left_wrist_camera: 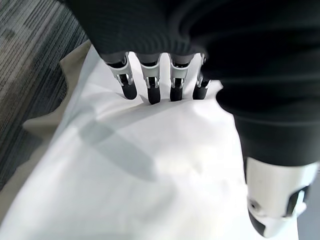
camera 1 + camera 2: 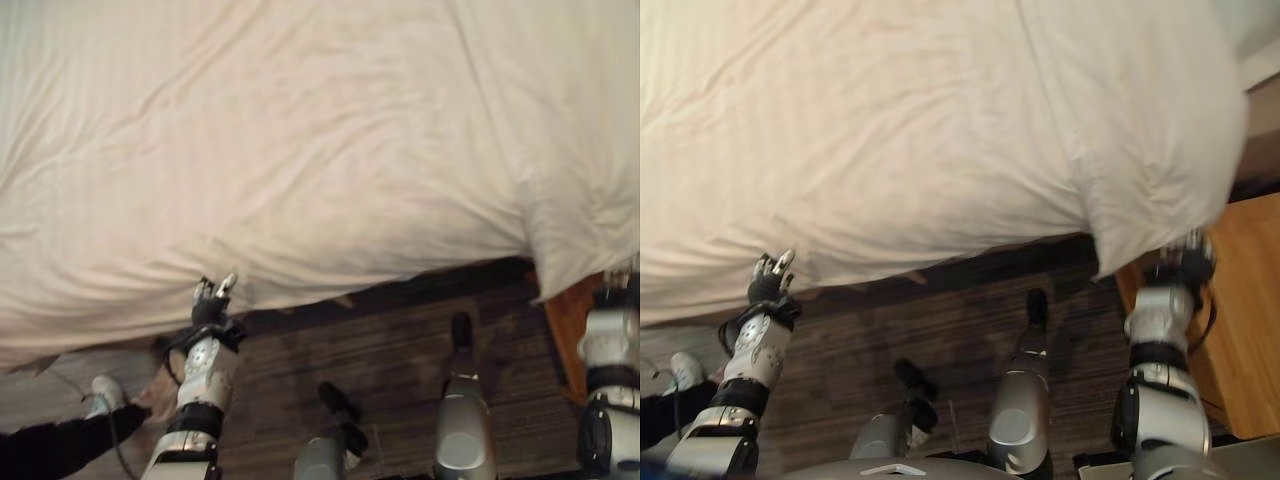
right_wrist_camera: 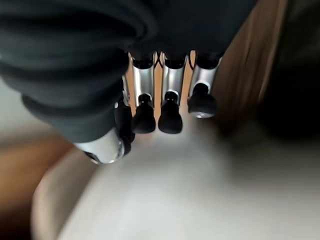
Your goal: Making the bed.
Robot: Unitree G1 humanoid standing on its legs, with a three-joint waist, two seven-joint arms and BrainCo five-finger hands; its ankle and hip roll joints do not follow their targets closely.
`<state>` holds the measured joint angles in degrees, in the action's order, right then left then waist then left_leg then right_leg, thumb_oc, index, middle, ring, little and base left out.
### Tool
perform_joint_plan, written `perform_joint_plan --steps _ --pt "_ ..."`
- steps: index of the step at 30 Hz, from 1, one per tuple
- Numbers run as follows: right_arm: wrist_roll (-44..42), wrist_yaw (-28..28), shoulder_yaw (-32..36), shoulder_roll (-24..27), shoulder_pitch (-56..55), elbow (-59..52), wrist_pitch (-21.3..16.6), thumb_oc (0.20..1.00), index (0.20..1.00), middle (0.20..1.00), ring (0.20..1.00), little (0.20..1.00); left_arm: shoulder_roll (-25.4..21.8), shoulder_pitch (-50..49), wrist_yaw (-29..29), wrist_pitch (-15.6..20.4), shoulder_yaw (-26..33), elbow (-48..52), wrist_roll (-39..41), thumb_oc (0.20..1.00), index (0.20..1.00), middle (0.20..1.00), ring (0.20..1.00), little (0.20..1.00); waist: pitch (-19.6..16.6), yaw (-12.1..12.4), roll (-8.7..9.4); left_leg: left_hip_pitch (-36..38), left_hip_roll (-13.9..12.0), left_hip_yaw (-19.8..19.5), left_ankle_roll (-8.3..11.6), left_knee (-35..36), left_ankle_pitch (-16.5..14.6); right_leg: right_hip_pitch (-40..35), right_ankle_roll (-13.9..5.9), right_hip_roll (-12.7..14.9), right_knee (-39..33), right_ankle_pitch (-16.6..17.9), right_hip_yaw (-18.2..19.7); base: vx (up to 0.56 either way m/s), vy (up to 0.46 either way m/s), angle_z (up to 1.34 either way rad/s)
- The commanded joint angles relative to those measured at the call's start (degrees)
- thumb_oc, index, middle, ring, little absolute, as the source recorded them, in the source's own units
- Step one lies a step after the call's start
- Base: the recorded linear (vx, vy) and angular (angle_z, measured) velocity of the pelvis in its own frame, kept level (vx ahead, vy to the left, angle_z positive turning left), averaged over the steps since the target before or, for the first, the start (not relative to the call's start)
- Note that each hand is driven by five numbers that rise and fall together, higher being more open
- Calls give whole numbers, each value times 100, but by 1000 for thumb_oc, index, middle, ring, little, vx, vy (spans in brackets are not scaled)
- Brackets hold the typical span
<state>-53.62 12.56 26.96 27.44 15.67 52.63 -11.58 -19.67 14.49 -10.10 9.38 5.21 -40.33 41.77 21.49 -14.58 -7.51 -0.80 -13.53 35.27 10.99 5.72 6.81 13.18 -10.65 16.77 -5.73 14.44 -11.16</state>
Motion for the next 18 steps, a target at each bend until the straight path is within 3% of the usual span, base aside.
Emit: perform_joint_plan --steps 1,2,3,4,5,6,8,12,15,17,18 --pt "680 -50 -73 340 -438 -301 68 200 200 200 200 200 31 364 405 156 -154 28 -316 1000 1000 1000 1000 1000 -541 -400 -25 202 -319 -166 301 -140 33 213 -299 29 214 -482 -155 120 -4 -4" --pt "937 -86 -225 359 -566 -302 153 200 200 200 200 200 66 383 420 137 -238 32 -426 1000 1000 1000 1000 1000 -626 -408 61 297 -304 -195 276 -136 -1 102 -294 30 216 -491 -182 93 7 -4" --pt "1288 -129 -464 381 -669 -342 252 592 592 592 592 592 94 408 417 141 -358 83 -579 1000 1000 1000 1000 1000 -698 -416 164 381 -283 -219 259 -131 -18 -13 -302 27 215 -504 -200 81 0 -1" --pt "1738 -180 -763 354 -812 -510 326 592 592 592 592 592 122 452 404 147 -466 134 -713 1000 1000 1000 1000 1000 -773 -395 257 424 -280 -260 242 -129 -29 -78 -298 6 219 -508 -207 55 -4 -1" --pt "2486 -249 -1323 316 -985 -916 418 1000 1000 1000 1000 1000 119 412 360 178 -566 391 -936 1000 1000 1000 1000 1000 -920 -337 463 511 -259 -312 205 -122 -57 -215 -281 -20 224 -517 -222 0 0 0" --pt "2506 -232 -1331 297 -1003 -942 430 1000 1000 1000 1000 1000 115 383 352 170 -561 412 -944 1000 1000 1000 1000 1000 -924 -347 477 523 -254 -312 203 -120 -57 -228 -284 -15 224 -520 -222 17 -18 6" --pt "3478 -306 -2009 149 -1170 -1820 509 1000 1000 1000 1000 1000 214 224 299 161 -685 837 -1243 1000 1000 1000 1000 1000 -1111 -227 758 648 -294 -402 156 -121 -88 -429 -277 -21 237 -526 -244 22 -25 19" --pt "3989 -336 -2325 33 -1233 -2502 575 1000 1000 1000 1000 1000 224 -152 363 134 -667 1360 -1378 1000 1000 1000 1000 1000 -1232 -124 934 747 -310 -465 123 -107 -114 -582 -280 7 240 -536 -276 13 -1 7" --pt "4551 -408 -2764 -171 -1136 -3279 498 1000 1000 1000 1000 1000 310 -396 597 62 -1004 2028 -1717 1000 1000 1000 1000 1000 -1368 39 1181 866 -325 -549 78 -101 -174 -816 -283 20 297 -559 -355 23 8 13" --pt "4556 -407 -2766 -179 -1145 -3286 502 1000 1000 1000 1000 1000 304 -410 596 54 -1004 2043 -1719 1000 1000 1000 1000 1000 -1368 36 1190 871 -323 -553 77 -102 -175 -826 -285 23 295 -559 -359 13 13 11" --pt "4731 -478 -2955 -277 -1091 -3680 439 1000 1000 1000 1000 1000 286 -513 777 46 -1111 2509 -1794 1000 1000 1000 1000 1000 -1470 125 1305 912 -333 -602 63 -95 -202 -937 -299 24 296 -568 -392 16 12 9"
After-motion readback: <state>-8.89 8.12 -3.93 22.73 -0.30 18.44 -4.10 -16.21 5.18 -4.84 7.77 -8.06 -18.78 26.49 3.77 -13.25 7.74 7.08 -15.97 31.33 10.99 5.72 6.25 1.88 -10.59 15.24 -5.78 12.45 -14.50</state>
